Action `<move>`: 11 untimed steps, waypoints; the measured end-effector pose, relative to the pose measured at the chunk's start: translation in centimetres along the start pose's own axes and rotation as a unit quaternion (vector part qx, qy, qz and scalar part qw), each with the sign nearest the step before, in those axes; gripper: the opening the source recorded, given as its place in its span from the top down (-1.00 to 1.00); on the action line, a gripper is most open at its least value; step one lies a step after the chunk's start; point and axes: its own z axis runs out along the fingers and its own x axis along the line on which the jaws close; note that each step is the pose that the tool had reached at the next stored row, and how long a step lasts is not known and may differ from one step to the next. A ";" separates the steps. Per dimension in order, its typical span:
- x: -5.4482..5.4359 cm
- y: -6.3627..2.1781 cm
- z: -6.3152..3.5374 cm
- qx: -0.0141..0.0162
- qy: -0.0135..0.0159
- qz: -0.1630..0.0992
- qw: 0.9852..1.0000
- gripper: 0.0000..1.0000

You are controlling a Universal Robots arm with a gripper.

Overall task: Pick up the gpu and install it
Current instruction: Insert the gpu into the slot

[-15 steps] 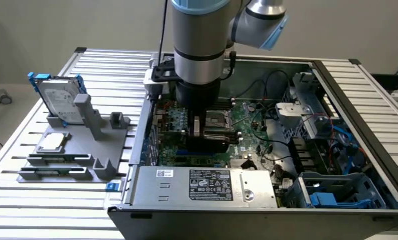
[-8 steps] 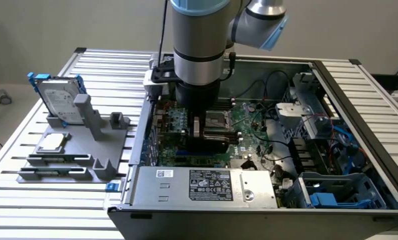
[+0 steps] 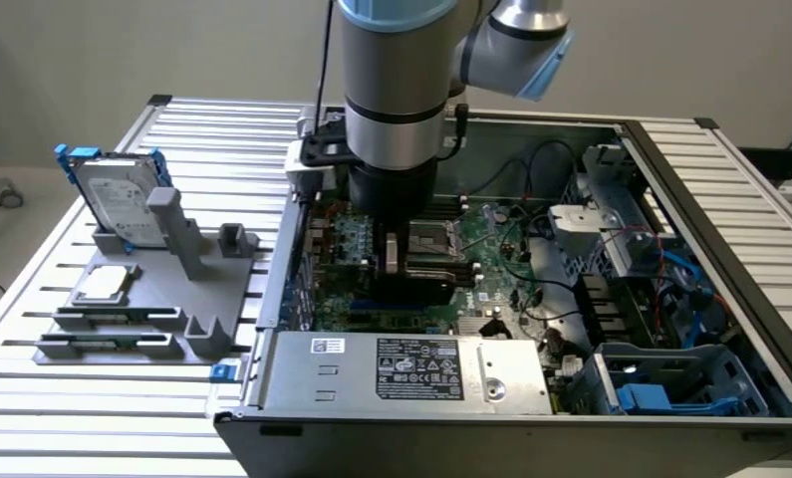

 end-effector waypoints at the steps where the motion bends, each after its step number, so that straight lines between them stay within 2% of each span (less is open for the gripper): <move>1: 0.0 0.02 0.00 0.000 0.000 0.000 1.000 0.47; 11: 0.0 0.16 0.12 0.000 0.000 0.000 1.000 0.47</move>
